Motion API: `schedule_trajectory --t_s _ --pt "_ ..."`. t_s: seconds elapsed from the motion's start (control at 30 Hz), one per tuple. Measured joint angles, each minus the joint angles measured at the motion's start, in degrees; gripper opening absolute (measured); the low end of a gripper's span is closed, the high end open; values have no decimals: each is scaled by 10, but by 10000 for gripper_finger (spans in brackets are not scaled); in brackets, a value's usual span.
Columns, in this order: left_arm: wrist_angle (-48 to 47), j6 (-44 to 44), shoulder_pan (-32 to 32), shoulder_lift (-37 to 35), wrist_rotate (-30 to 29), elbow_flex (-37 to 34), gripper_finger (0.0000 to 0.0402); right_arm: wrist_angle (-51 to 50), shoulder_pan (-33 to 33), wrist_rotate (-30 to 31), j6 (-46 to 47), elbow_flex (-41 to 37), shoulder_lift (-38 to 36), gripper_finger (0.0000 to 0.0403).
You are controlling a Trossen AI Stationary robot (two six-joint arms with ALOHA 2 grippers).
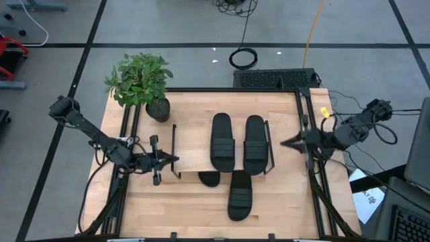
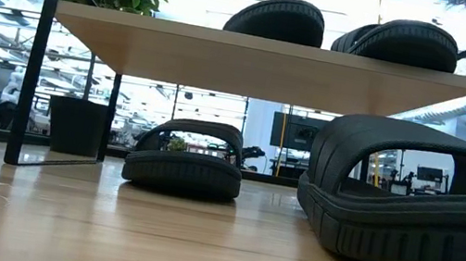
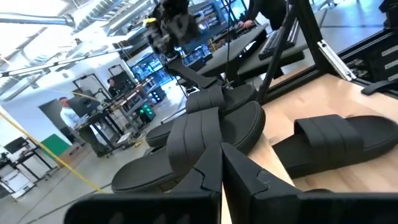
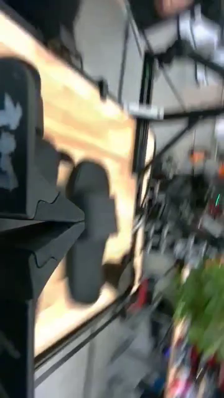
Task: Pick and place slides into the shelf
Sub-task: Put the black slipper under the shelf
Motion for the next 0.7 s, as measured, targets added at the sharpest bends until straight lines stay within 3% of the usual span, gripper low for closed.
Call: schedule_trajectory --t_s 0.27,0.43,0.7 --pt "-29 -41 -5 0 -1 0 21 8 87 -14 -17 51 162 0" --pt "-46 -63 -5 0 -1 0 21 -36 173 95 -28 132 293 0" --pt "-43 -76 -5 0 -1 0 21 -49 297 205 25 240 423 0"
